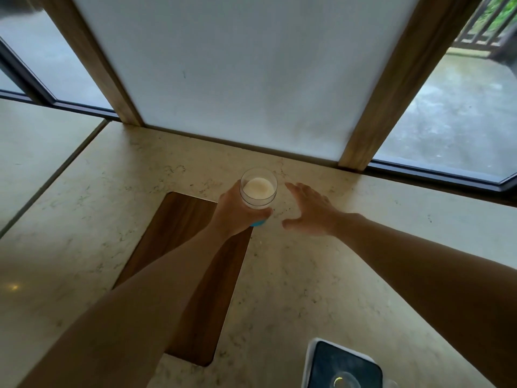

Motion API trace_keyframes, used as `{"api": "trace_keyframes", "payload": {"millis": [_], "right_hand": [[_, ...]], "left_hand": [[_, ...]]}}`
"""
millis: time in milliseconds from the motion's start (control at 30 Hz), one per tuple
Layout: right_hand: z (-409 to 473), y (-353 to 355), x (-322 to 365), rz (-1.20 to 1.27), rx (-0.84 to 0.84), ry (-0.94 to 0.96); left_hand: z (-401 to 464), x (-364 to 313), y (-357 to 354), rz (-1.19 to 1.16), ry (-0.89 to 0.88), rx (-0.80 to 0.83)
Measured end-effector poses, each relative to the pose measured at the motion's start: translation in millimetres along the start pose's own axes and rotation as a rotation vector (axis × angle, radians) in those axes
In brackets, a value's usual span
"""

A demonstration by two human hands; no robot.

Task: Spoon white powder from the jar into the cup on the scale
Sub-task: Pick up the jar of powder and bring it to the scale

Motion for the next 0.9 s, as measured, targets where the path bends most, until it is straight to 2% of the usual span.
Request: {"api": "trace_keyframes", "payload": {"millis": [367,733,900], "right_hand": [[-79,-11,8,0.075,-0.016,-0.031],[-162,-44,-1,0.135,-0.039,-0.052],[-197,-60,-19,0.152,-0.064,-0.092]], "left_hand": [[-60,-45,-3,0.081,-0.022,0.070],[-136,-81,-38,-0.011,0.065,0.079],[-162,-91,-52,-0.005,0.010,0.122]]}}
Point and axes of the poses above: each hand's wrist, its own z-axis towards the middle knuckle, its own y-axis out of the back of the hand, x = y × z, the point moved 5 cm from there along z, towards the middle knuckle, and after that the axes turned 9 degrees about x, right-handed, at the moved point
